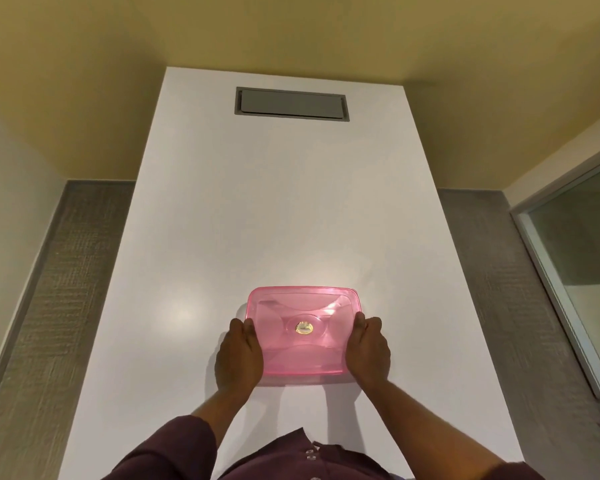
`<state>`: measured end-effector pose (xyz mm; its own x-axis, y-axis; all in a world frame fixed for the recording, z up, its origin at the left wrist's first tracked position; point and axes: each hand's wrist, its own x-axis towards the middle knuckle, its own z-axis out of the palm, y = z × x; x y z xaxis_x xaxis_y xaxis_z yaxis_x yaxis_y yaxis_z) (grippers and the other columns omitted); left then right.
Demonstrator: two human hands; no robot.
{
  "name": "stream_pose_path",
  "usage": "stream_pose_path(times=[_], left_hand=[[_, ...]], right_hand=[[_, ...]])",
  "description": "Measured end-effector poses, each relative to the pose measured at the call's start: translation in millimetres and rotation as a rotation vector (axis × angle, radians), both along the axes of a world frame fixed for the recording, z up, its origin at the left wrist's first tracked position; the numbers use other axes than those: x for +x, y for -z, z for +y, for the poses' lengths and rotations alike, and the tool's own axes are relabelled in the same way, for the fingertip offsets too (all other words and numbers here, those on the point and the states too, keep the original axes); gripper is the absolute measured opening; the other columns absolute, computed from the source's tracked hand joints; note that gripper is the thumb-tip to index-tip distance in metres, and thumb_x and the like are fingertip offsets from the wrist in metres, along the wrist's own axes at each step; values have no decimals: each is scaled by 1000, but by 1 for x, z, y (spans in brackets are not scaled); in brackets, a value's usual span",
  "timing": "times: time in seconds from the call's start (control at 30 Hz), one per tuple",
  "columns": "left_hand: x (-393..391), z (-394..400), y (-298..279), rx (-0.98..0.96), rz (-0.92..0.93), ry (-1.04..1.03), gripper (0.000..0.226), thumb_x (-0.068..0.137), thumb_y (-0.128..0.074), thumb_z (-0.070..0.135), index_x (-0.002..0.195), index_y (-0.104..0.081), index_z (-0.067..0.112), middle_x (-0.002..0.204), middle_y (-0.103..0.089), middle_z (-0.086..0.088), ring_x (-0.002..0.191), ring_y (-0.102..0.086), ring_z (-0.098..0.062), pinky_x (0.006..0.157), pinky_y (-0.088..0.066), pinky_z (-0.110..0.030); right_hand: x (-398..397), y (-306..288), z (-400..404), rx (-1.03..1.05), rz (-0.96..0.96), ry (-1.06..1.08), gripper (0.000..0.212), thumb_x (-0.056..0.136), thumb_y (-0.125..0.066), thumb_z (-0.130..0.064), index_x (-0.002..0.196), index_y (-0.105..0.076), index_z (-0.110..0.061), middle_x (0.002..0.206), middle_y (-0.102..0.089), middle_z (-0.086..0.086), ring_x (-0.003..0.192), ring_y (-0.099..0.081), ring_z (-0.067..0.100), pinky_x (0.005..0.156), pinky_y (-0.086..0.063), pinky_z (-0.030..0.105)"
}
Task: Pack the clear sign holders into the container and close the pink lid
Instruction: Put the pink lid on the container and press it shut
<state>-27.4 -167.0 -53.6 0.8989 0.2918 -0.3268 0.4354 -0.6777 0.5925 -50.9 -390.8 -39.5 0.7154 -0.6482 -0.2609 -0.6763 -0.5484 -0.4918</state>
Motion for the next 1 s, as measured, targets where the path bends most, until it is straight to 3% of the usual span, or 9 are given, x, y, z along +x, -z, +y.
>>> stream_pose_path(times=[0.1,0.17,0.23,0.33,0.47,0.77,1.0], left_hand=[[2,2,-1,-171,-50,-18,33,102,-28,43,93,-49,19,92,-60,-1,88,-61,-31,70,-40,-35],[3,0,-4,-310,-12,-36,39,106,-29,37,124,-56,17,123,-64,-4,117,-59,-32,90,-45,-36],[3,-3,-8,-381,85,-81,48,106,-25,41,145,-47,23,142,-57,-5,132,-51,-30,108,-39,-39],[7,-8,-12,-397,168,-143,50,106,-21,44,146,-45,25,145,-55,-10,133,-50,-33,110,-38,-42],[26,-12,-17,-420,141,-174,51,106,-21,45,146,-45,26,144,-55,-10,132,-50,-33,107,-38,-39],[97,-19,-19,-511,140,-189,51,107,-23,40,149,-41,20,151,-49,-10,138,-45,-30,114,-32,-39],[106,-18,-15,-496,157,-167,54,106,-21,44,150,-40,18,150,-49,-13,138,-45,-33,114,-33,-41]], right_hand=[[2,0,-2,63,-36,21,41,106,-32,-45,92,-50,-11,89,-59,4,83,-59,33,72,-45,39],[3,1,-3,128,-64,45,39,107,-33,-40,93,-52,-8,92,-60,7,87,-59,33,77,-46,40],[4,0,-2,217,-74,99,34,107,-35,-37,95,-47,-8,86,-60,3,85,-60,33,76,-46,40],[9,-1,1,293,-95,169,27,107,-37,-32,96,-43,-9,82,-59,0,83,-60,34,75,-45,40],[31,-8,-2,317,-147,184,22,106,-40,-28,98,-44,-8,83,-58,-1,84,-59,32,76,-44,39],[94,-12,-9,390,-137,198,21,104,-40,-24,99,-44,-4,83,-55,-1,83,-56,29,77,-44,37],[105,-9,-11,411,-113,188,22,104,-40,-23,101,-45,-2,83,-55,-1,86,-57,30,77,-42,35]])
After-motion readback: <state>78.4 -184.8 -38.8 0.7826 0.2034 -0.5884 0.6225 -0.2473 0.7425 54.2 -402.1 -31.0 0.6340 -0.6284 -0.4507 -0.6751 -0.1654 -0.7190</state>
